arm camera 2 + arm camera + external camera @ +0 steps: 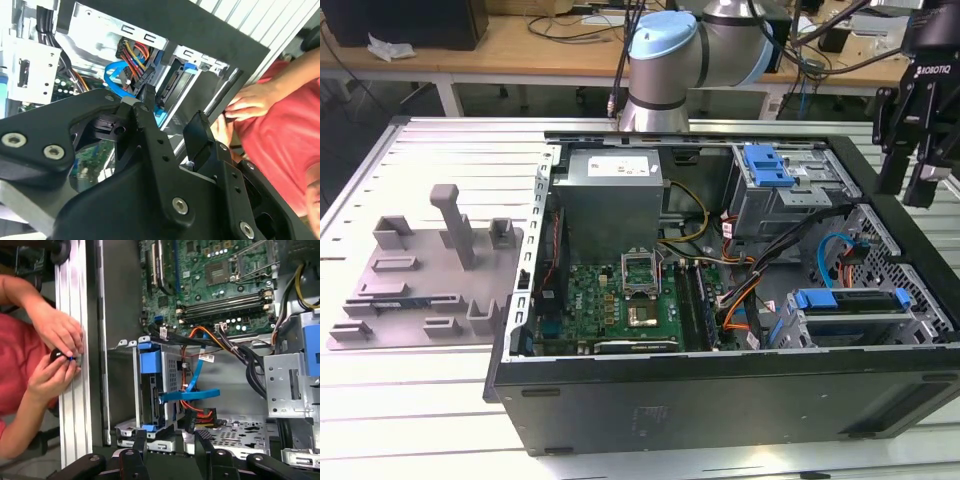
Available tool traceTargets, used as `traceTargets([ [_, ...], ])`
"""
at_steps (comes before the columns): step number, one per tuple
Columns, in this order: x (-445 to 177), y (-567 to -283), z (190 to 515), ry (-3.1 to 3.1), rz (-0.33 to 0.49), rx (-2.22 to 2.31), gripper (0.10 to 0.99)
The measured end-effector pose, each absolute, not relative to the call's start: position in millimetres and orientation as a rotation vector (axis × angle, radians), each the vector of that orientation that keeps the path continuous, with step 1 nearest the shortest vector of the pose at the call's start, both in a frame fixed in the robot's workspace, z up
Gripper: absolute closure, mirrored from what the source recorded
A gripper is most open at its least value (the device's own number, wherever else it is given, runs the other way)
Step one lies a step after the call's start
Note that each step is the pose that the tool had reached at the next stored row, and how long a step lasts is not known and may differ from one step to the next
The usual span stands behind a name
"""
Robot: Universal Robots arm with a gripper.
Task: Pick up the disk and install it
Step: 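Insert the first disk wire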
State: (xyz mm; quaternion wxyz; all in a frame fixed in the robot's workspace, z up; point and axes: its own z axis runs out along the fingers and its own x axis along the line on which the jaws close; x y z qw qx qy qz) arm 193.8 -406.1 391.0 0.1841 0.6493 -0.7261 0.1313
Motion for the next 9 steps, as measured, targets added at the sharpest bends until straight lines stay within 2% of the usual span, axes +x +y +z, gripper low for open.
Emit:
traceTargets([
  [4, 193.9, -405.0, 389.4, -2.077, 0.372, 1.802, 0.58],
  [9, 193.6, -404.8, 389.2, -2.122, 0.434, 1.809, 0.58],
])
